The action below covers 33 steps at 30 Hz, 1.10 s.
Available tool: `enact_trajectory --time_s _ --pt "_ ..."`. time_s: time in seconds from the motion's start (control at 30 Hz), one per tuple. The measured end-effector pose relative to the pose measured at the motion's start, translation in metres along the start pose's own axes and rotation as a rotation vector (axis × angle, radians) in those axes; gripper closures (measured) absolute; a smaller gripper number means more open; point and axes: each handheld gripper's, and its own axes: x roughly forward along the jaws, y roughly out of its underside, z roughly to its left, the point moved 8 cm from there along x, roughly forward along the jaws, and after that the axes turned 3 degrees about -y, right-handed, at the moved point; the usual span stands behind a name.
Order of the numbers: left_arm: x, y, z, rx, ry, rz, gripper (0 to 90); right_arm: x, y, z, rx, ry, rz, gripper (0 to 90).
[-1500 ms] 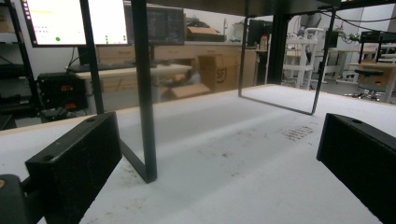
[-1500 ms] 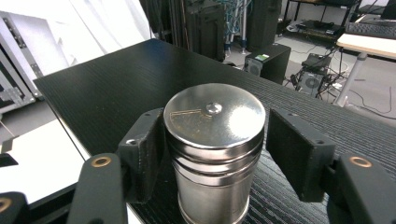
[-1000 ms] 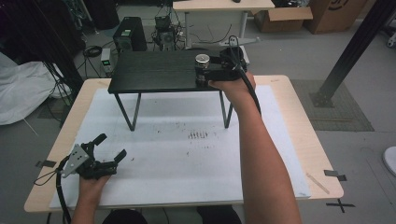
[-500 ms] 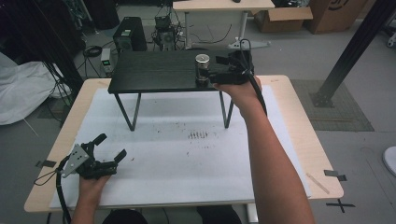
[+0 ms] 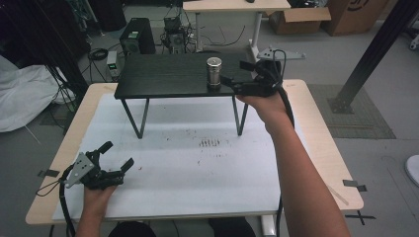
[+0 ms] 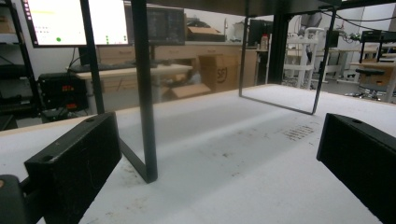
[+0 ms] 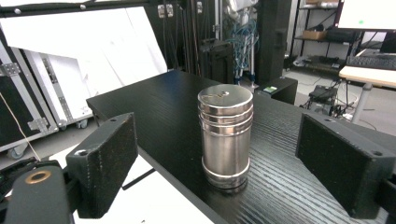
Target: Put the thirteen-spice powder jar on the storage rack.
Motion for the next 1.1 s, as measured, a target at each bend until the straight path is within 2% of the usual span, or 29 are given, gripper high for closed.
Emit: enact_trajectory --time_s 0.47,0.8,1.1 --pt "0.000 0.000 0.000 0.000 -0.001 -0.002 0.3 -0.034 0.017 0.000 -0.027 -0.008 -0.106 1.5" --pt "0.000 0.000 0.000 -0.001 -0.001 -0.001 0.3 -0.052 0.034 0.002 -0.043 -0.005 -0.147 0.0" --pt "0.000 0.000 0.000 0.000 0.000 -0.001 0.3 -0.061 0.063 0.002 -0.056 0.023 -0.156 0.0"
